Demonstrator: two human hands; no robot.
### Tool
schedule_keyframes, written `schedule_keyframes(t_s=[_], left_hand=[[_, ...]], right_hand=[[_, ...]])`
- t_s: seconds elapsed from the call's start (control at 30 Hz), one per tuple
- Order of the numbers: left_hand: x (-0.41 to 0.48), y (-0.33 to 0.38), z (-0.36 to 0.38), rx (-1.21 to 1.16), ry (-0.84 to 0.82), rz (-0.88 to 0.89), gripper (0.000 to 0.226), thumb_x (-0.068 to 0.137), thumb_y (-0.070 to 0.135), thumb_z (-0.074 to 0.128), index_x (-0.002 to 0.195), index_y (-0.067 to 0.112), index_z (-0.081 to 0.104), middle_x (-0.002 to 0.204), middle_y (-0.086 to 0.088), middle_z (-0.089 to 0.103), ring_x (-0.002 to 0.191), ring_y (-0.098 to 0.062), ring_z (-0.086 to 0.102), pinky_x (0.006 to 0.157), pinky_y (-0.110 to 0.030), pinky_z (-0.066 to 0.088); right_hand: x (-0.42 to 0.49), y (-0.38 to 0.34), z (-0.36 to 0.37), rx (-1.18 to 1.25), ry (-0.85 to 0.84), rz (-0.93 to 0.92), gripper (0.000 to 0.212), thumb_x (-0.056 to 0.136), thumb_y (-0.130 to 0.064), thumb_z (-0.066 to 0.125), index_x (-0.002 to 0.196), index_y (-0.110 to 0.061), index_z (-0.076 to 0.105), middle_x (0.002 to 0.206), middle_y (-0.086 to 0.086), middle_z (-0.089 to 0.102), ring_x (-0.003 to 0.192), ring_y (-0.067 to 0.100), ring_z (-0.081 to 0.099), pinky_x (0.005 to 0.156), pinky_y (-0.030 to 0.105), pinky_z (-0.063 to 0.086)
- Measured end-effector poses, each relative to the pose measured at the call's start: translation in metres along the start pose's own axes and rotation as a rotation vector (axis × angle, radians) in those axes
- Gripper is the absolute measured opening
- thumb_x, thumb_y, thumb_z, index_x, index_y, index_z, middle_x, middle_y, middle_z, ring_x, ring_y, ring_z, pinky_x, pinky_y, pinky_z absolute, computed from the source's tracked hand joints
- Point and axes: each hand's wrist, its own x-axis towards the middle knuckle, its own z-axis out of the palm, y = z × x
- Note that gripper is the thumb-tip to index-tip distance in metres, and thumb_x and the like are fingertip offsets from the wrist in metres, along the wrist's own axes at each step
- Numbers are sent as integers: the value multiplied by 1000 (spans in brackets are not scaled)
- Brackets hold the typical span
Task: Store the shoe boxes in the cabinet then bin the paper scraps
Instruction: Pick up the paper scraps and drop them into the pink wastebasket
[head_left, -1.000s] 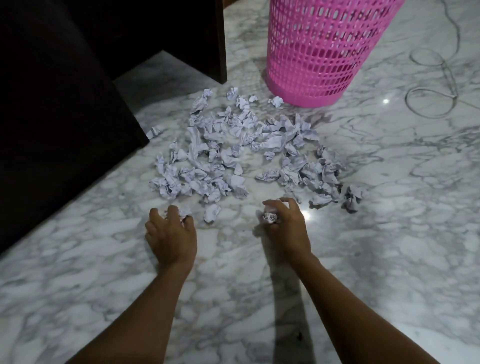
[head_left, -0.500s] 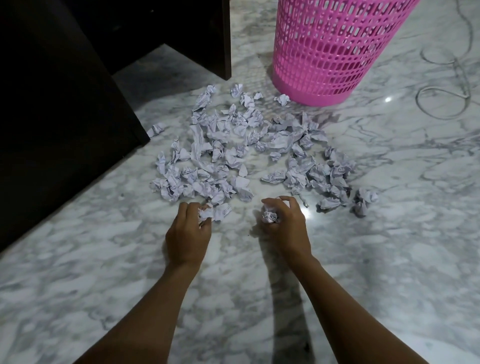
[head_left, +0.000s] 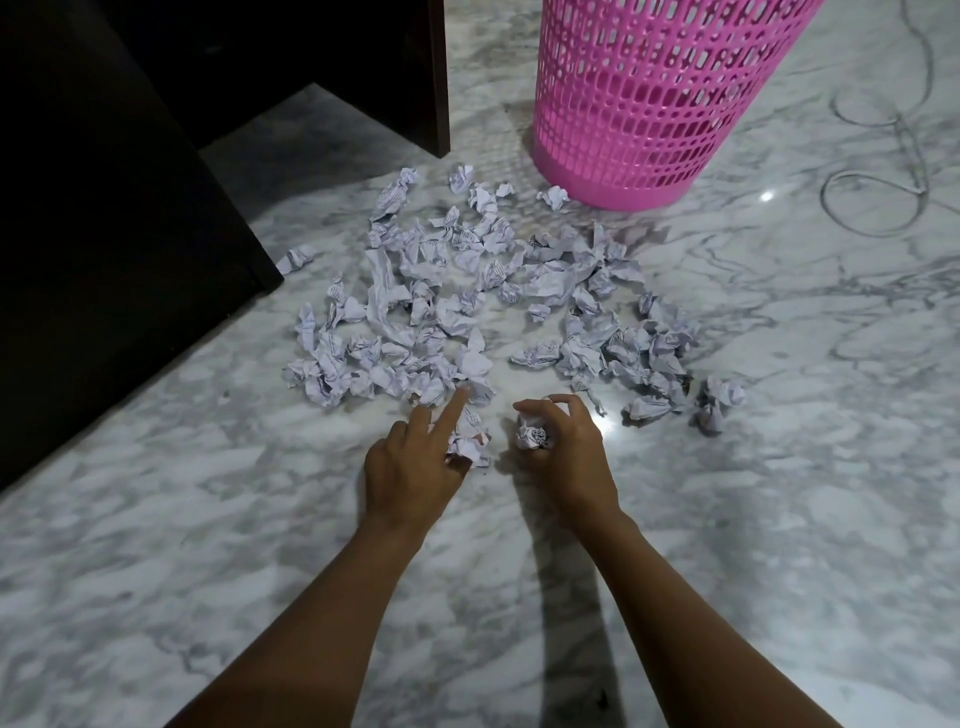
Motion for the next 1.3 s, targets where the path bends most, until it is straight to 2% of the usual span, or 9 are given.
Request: schedule_keyframes(t_s=[0.2,0.33,0.57,0.67,0.77,0.87,0.97,1.2,1.3], left_hand=[[10,11,-1,-32,-84,76,66,49,31,88,112,28,69,87,0,64,66,-25,64,41,-27,43],[12,15,-4,-106,-157,78,42,58,23,84,95,18,66,84,-4,61,65,-29,65,40,-32,44],[33,22,-49,-628,-136,-203,26,88,21,62,114,19,61,113,-1,66,99,-27,63,80,-34,51],[77,26,-100,-907,-132,-287,31,96,22,56,123,8,60,102,6,63,84,-13,59,72,-20,46],[133,25,-156,-1030,-96,-269,32,97,28,51,108,1,65,91,-5,69,68,-3,50,55,-3,36],[187,32,-223,-1130,7,-194,23,94,28,53,81,12,62,75,-3,66,66,-16,56,63,-21,43],[230,49,-290,-1141,115,-109,32,94,25,55,64,15,49,55,5,49,49,-11,46,47,-22,36],[336,113,-330,-1161,153,-7,28,96,26,50,70,18,50,42,10,50,36,-3,46,44,-16,35],[382,149,-322,-1163,200,-39,28,99,33,47,77,18,54,61,1,62,53,-9,62,49,-20,43]], right_hand=[[2,1,3,19,48,8,46,68,5,84,108,-15,73,109,4,57,88,13,62,75,0,42],[3,0,1,72,99,38,39,72,3,82,106,-16,74,108,7,63,92,14,62,81,4,44],[25,-26,-30,195,126,209,35,80,-1,75,106,-24,71,116,0,59,106,12,56,77,-6,34],[59,-71,-58,239,168,146,34,79,0,77,106,-21,71,113,-3,62,102,14,62,86,14,49],[110,-137,-103,180,199,3,32,79,1,77,109,-10,71,105,-3,65,94,10,61,82,14,49],[166,-209,-160,61,227,-152,32,80,1,76,111,-8,71,101,-5,63,70,0,58,58,2,44],[216,-260,-214,30,255,-209,35,82,3,73,116,-7,68,106,0,63,46,-7,50,40,6,37],[324,-248,-300,-44,216,-144,31,87,-5,71,116,-16,67,91,4,71,56,10,63,43,18,49],[366,-215,-312,-1,153,-84,24,89,-9,69,112,-14,66,87,4,72,68,18,72,55,27,59]])
